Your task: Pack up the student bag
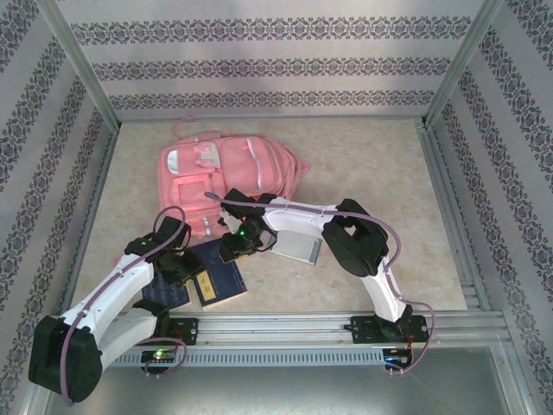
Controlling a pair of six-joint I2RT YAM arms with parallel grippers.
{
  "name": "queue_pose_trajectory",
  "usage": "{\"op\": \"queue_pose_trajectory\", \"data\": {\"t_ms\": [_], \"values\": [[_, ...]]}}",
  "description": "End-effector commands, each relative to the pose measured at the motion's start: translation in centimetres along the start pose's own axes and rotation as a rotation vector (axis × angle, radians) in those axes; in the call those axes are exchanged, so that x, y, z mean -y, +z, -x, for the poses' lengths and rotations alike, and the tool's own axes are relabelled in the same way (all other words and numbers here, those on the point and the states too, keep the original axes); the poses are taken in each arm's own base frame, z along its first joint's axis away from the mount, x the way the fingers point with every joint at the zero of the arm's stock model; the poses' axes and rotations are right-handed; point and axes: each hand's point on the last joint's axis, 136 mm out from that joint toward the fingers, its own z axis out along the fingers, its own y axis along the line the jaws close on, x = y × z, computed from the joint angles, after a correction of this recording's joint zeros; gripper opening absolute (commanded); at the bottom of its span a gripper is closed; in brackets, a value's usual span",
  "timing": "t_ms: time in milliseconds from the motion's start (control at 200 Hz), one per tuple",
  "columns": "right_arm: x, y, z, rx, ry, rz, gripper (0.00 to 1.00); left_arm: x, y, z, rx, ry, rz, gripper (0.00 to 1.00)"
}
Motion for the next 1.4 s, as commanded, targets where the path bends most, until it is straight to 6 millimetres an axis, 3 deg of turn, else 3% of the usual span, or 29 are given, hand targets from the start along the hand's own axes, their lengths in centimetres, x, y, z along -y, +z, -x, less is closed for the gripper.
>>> {"op": "queue_pose_trajectory", "data": {"t_ms": [0, 165, 380, 530, 754, 904, 1189, 1394], "values": [[0.6, 0.3, -0.2, -0.025, 0.03, -0.012, 0.41, -0.4, 1.2, -0.1, 0.0, -0.029, -0.003, 0.39], [0.9, 0.9, -0.9, -0.055, 0.043, 0.006, 0.41, -0.7, 1.9, -0.3, -0.008, -0.035, -0.01, 0.37], [-0.9, 2.2, -1.8, -0.137, 0.056, 0.129, 0.43, -0.4, 2.6, -0.4, -0.023, -0.034, -0.029, 0.34], [-2.3, 1.4, -1.7, -0.141, 0.023, 0.175, 0.44, 0.0, 2.8, -0.3, -0.028, -0.029, -0.045, 0.32], [1.0, -1.4, -0.3, -0.018, 0.032, 0.041, 0.44, -0.4, 3.0, -0.4, -0.031, -0.024, -0.029, 0.32], [1.9, -1.9, -0.2, 0.007, 0.042, 0.021, 0.43, -0.5, 3.2, -0.5, -0.034, -0.025, -0.026, 0.32], [2.7, 0.0, -1.1, -0.037, 0.062, 0.022, 0.43, -0.5, 3.2, -0.6, -0.043, -0.02, -0.026, 0.32], [1.6, 1.7, -1.9, -0.078, 0.044, 0.052, 0.43, 0.0, 3.3, -0.7, -0.054, -0.016, -0.048, 0.32]]}}
